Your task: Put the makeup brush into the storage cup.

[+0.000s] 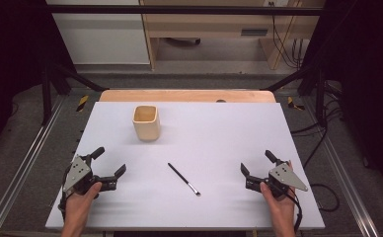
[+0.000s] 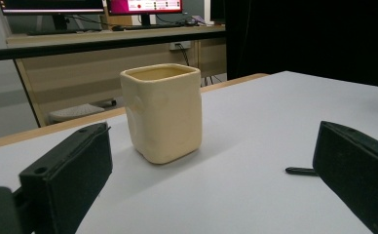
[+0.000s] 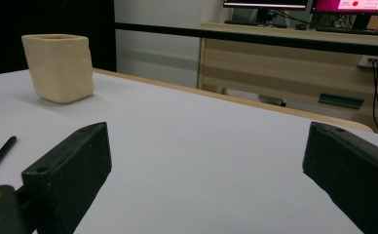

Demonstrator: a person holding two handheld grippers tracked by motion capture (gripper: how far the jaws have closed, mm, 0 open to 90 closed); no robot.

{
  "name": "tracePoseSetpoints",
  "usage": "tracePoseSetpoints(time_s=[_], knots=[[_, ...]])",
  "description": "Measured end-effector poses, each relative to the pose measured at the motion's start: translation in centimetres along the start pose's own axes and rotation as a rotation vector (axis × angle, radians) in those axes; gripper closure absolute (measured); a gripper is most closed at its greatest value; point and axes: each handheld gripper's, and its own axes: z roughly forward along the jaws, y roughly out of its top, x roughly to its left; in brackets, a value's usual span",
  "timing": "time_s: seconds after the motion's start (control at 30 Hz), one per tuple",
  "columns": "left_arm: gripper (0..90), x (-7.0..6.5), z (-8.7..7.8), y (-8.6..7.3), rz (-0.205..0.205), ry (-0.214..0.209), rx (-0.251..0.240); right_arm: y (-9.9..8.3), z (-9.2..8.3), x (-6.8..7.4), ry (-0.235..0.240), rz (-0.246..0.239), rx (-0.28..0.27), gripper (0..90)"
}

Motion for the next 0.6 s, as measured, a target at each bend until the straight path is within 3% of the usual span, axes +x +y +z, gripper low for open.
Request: tracePoseSetpoints(time_s=[0.33,0.5,0.6], knots=[[0.8,0.0,0.1,0.0,0.003,-0.002,0.006,0.0,0.0,0.2,-0.011,-0.026,0.012,6.3],[0.8,0.0,0.1,0.0,0.004,-0.001,0.008,0.3,0.2,0.9,-0.012,-0.051,0.045,5.4],[0.8,0.0,0.1,0.0,0.005,0.001,0.009,0.6,0.7,1.8,0.012,-0.064,0.076,4.2]])
